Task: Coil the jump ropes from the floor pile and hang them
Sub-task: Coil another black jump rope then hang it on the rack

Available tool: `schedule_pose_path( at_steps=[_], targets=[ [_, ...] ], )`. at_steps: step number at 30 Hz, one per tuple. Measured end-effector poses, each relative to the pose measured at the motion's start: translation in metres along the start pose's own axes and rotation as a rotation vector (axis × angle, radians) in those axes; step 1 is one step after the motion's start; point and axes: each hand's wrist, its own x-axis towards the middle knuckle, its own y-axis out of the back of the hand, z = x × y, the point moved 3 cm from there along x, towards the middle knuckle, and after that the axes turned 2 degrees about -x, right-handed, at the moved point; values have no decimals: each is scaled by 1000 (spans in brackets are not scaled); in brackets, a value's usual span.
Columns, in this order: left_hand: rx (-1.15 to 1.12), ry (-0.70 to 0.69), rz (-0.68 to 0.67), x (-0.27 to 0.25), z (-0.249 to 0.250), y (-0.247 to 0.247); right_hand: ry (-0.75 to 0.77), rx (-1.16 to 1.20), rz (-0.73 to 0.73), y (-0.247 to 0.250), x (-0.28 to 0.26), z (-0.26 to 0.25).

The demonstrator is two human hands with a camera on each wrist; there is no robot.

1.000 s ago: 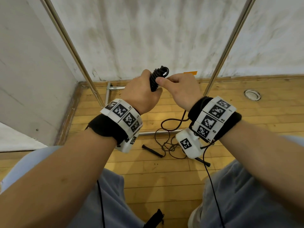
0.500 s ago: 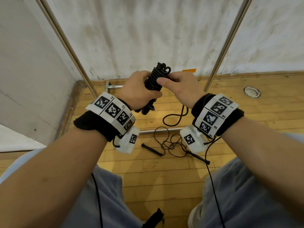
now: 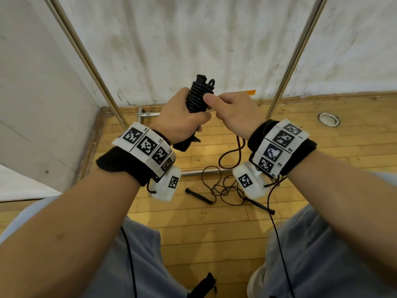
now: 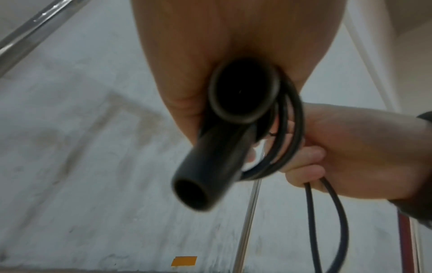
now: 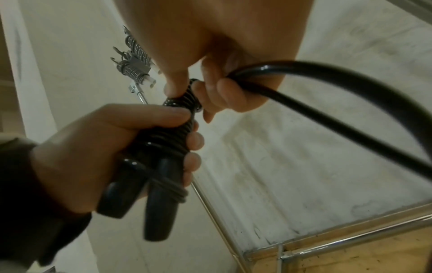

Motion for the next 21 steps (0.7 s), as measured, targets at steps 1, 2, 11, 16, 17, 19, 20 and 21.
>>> schedule_pose_path(
  at_steps=[1, 2, 11, 16, 17, 19, 20, 21],
  targets=[
    [44, -9, 31, 0, 0, 0, 5, -26, 8, -1, 0, 0],
    [74, -20, 49, -1, 1, 0, 8, -38, 15, 0, 0, -1],
    [-283, -62, -135, -7, 9, 2, -68, 111, 6, 12, -1, 5],
    [-71, -88, -24, -4, 2, 5, -82, 78, 15, 4, -3, 5],
    [-38, -70, -25, -3, 0, 3, -84, 62, 9, 1, -4, 5],
    [85, -64, -12, -2, -3, 1, -88, 50, -19, -4, -5, 6],
    [170, -75, 5, -1, -3, 1, -84, 43, -36, -6, -6, 6],
    [273, -100, 30, -1, -3, 0, -76, 17, -48, -8, -7, 6]
  ],
)
